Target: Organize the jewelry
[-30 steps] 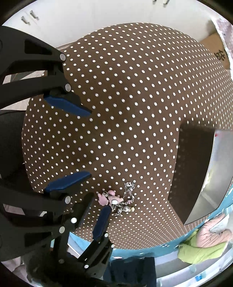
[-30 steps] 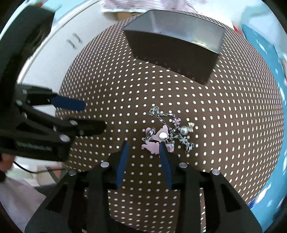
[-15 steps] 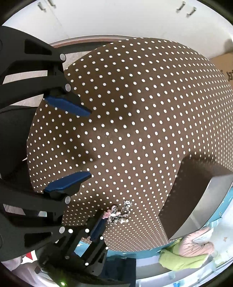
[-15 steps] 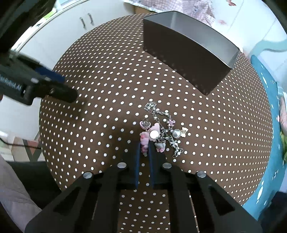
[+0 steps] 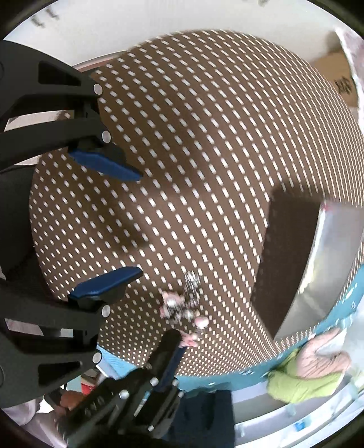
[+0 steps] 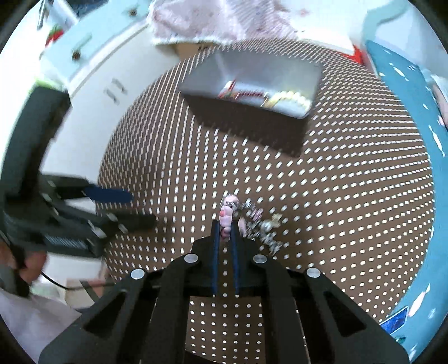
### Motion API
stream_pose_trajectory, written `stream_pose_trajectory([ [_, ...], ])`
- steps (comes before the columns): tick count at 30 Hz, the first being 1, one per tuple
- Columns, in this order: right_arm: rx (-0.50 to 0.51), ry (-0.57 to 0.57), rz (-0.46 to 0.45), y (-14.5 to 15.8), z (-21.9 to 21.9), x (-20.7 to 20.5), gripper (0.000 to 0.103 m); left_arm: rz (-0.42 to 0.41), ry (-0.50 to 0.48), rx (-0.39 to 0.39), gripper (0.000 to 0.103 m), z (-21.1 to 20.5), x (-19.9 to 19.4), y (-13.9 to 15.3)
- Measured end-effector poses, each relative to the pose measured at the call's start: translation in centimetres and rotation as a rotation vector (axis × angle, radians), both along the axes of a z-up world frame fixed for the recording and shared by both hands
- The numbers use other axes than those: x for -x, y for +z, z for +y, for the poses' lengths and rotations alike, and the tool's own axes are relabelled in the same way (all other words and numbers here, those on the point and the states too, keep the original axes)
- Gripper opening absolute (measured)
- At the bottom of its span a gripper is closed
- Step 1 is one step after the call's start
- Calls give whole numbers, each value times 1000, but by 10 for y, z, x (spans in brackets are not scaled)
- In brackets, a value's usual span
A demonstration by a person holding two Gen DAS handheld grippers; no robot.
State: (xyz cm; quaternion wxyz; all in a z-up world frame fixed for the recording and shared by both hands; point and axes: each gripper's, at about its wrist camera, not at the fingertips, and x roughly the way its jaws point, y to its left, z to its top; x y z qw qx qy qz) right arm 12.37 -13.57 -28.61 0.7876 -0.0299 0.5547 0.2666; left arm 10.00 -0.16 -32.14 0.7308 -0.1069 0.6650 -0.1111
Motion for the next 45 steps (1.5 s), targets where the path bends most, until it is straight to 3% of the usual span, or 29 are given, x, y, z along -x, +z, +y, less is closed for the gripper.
stream_pose_trajectory([
  [8,-17,-90,-21,18,-21,-27,7,-63,-113,29,51,-40,-31,-6],
  [14,-33,-125,8,35,-44,-19,7,-69,-149,7,46,-57,-43,-19],
  [18,-36,-138,23,37,-50,-17,7,-114,-211,-77,42,-71,-45,-22],
  [21,-36,-146,33,34,-53,-19,7,-141,-265,-190,20,-85,-44,-26],
  [23,-40,-151,38,33,-54,-19,7,-151,-287,-224,15,-90,-44,-27],
  [25,-43,-154,45,31,-55,-19,7,-135,-253,-214,4,-85,-48,-28],
  [33,-61,-164,39,35,-58,-19,7,-84,-141,-106,4,-37,-50,-10],
  [45,-75,-170,-16,59,-63,-26,7,-221,-64,-33,4,-7,-70,70],
])
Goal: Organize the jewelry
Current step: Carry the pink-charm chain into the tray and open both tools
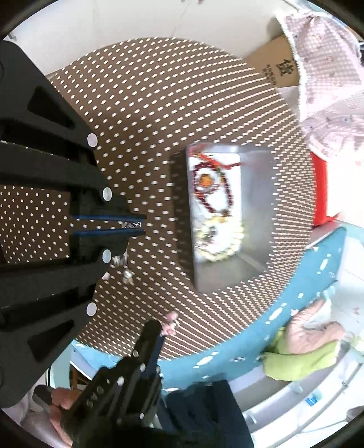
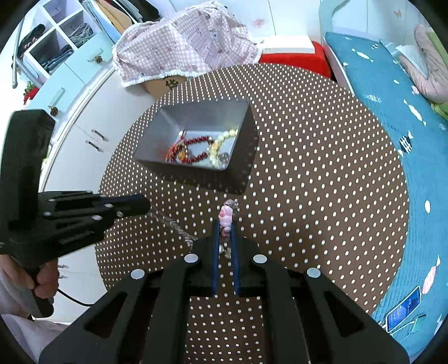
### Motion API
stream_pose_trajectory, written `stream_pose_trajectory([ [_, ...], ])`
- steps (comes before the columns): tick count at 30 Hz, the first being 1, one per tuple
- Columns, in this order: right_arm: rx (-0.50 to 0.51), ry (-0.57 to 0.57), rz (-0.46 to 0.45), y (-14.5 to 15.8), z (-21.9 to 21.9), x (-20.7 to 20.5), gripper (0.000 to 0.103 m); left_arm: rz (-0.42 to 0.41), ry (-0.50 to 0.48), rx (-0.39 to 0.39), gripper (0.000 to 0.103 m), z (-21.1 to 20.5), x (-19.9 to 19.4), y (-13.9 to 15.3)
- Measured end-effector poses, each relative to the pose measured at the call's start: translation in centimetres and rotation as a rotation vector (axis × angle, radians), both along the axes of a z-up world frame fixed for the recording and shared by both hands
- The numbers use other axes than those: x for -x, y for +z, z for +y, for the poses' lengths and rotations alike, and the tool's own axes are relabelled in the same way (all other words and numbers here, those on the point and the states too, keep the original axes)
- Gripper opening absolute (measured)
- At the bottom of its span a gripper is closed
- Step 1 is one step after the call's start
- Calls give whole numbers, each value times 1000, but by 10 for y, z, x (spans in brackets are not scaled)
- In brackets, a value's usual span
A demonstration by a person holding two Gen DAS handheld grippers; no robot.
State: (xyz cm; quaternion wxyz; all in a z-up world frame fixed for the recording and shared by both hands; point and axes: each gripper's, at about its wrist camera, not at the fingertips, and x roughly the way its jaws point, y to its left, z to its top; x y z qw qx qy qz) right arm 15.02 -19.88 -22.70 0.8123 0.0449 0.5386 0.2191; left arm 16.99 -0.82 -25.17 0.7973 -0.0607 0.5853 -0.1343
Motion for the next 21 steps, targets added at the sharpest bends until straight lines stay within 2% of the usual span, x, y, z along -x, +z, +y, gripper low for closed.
stream_pose_trajectory([
  [13,-21,36,-131,49,11,-23,7,-142,75,65,5,21,0,80],
  [21,-27,80,-157,56,29,-42,7,-231,76,103,5,22,-25,119],
])
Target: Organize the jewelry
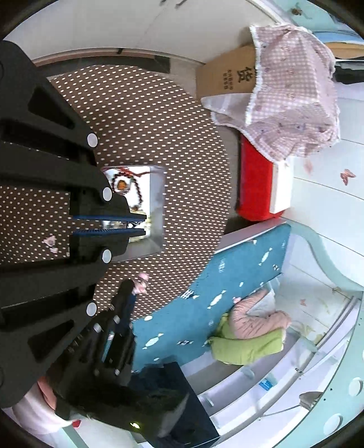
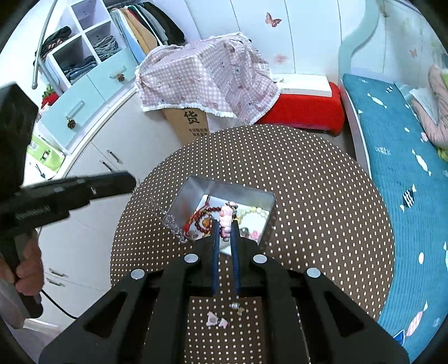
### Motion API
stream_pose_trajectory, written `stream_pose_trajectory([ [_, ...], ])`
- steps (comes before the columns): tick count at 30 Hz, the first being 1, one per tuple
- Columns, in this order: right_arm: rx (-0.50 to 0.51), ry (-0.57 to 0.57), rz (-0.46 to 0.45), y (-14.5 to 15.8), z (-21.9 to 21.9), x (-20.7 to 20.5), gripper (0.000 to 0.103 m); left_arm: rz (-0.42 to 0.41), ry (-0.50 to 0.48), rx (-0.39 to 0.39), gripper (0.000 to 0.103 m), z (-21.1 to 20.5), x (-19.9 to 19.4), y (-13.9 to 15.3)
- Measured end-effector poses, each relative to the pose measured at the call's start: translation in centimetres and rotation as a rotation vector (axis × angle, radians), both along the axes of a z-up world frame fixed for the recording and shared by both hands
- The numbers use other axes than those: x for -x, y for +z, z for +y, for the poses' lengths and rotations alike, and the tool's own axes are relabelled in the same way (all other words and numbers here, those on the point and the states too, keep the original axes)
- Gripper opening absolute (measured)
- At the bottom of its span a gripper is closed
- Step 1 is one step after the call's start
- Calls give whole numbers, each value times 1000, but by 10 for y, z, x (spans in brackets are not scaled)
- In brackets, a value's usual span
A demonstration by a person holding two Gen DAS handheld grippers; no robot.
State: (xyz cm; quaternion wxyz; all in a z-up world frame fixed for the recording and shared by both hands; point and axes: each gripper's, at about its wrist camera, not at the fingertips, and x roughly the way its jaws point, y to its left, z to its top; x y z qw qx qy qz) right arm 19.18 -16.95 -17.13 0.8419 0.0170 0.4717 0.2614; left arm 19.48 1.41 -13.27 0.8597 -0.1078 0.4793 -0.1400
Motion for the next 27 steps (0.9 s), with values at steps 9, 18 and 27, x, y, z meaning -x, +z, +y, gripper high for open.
stream_pose_trajectory([
  [9,34,53,37,-15,16,-14,8,29,-19,-23,14,-10,-25,-9],
  [18,39,-15,80,-23,2,-16,21,120,-9,-47,33,-8,-28,-46],
  [27,42,-51,101,-24,-10,-2,29,146,-24,-58,34,-11,-11,-59],
])
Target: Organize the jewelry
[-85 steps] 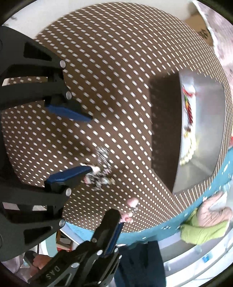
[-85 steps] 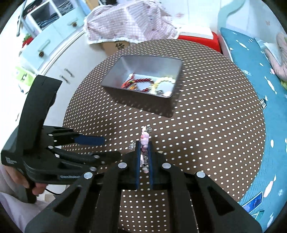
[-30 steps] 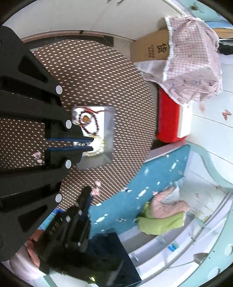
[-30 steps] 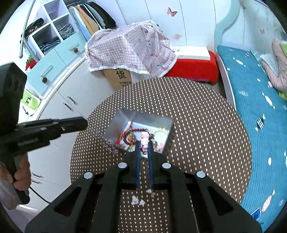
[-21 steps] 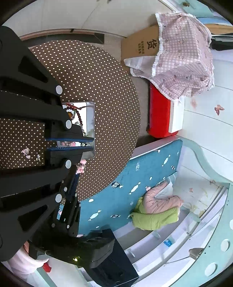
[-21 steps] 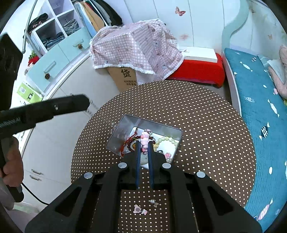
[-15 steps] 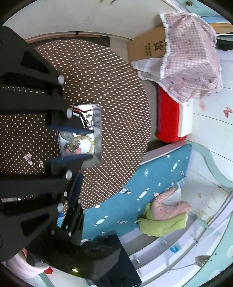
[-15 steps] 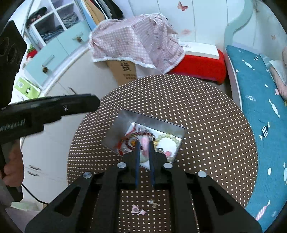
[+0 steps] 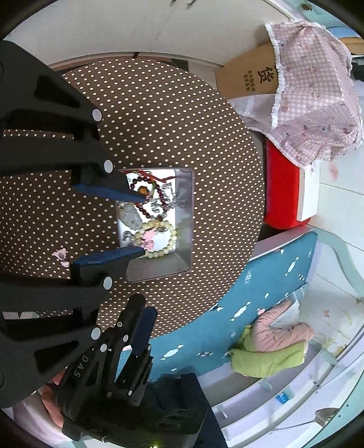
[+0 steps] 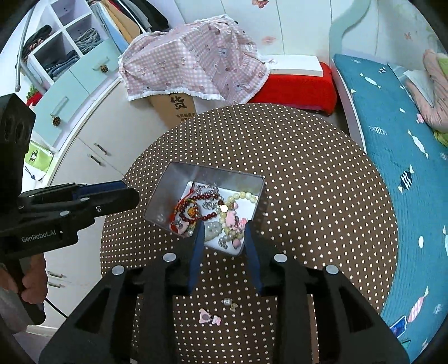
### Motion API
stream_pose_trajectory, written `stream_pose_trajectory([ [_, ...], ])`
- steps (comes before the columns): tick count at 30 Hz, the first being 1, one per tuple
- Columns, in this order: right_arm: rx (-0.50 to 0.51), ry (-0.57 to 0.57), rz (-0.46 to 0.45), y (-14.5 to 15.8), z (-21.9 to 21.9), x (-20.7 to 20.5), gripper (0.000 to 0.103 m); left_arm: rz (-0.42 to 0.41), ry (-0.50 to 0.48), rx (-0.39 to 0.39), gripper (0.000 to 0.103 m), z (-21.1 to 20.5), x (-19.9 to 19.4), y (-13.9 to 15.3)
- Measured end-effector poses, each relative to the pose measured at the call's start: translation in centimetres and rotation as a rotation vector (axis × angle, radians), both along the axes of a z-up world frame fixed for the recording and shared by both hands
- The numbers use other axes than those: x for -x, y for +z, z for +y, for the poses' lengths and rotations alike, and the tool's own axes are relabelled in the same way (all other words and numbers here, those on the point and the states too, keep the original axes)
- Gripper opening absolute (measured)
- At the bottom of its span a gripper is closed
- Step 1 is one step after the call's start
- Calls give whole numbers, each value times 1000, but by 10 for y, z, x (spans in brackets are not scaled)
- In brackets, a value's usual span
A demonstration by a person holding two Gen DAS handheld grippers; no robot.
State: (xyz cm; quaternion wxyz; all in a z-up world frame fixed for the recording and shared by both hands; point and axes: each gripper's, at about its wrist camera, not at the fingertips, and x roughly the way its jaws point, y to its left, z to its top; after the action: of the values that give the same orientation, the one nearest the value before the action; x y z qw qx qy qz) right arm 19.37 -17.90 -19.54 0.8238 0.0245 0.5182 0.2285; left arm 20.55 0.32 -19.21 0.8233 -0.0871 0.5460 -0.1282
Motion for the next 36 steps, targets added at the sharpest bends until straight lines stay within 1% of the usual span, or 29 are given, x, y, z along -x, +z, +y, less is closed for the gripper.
stream_pose_trajectory([
  [1,-1,-1,4,-1,-1,3,29,3,-4,-1,34,-1,2,-1],
  [3,-2,-2,16,-4,-4,9,30,18,-10,-7,41,-3,10,-7],
  [9,5,-5,89,-25,-8,33,30,89,-24,-19,41,-5,35,-31],
  [14,18,9,178,-51,-5,55,30,136,-30,-28,49,-6,57,-50],
  [15,20,10,199,-58,-4,60,29,145,-29,-28,50,-6,62,-54],
  [18,15,13,235,-69,-2,67,22,165,-35,-30,50,-7,72,-61],
  [24,32,2,262,-83,4,70,14,187,-39,-33,51,-4,84,-67],
  [28,44,7,278,-91,10,70,13,198,-30,-37,51,0,91,-70],
  [35,55,8,297,-101,18,67,13,209,-11,-39,51,7,98,-70],
  [36,52,9,296,-102,19,67,13,212,-11,-41,53,7,99,-71],
])
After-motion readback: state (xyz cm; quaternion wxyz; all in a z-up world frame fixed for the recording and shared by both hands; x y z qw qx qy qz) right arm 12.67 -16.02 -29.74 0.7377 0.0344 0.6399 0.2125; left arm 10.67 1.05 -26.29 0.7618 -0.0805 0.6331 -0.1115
